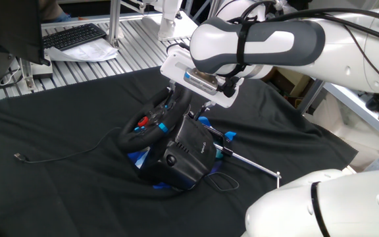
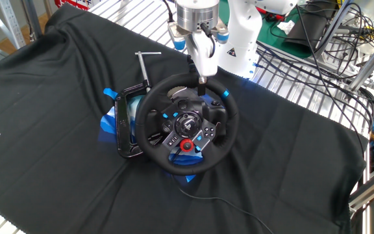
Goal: Rotate the steering wheel 90 degrees clockwise
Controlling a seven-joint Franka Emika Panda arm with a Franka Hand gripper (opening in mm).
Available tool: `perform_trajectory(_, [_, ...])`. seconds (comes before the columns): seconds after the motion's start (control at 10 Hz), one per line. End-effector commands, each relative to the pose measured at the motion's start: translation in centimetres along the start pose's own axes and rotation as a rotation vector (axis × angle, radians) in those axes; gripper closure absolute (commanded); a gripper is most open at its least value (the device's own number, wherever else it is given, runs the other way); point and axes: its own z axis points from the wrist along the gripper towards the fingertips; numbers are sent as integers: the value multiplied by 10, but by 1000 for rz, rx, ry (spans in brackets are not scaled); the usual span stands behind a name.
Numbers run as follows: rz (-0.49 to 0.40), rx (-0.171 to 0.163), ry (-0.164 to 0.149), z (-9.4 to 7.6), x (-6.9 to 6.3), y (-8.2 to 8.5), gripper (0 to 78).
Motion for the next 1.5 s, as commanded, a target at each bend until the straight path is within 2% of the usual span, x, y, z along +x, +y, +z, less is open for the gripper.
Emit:
perform_trajectory(0.1, [-3,23,42,-1,0,0,1])
perform_trajectory(0.2, [-3,25,44,-1,0,0,1])
perform_trajectory(0.3, [-2,30,60,-1,0,0,1])
perform_trajectory(0.5, [4,16,101,-1,0,0,1])
perform_trajectory(0.8, [-7,33,124,-1,0,0,1])
perform_trajectory(1.0, [-7,40,128,-1,0,0,1])
perform_trajectory(1.3, [11,28,127,-1,0,0,1])
perform_trajectory(1.5, [39,13,92,-1,0,0,1])
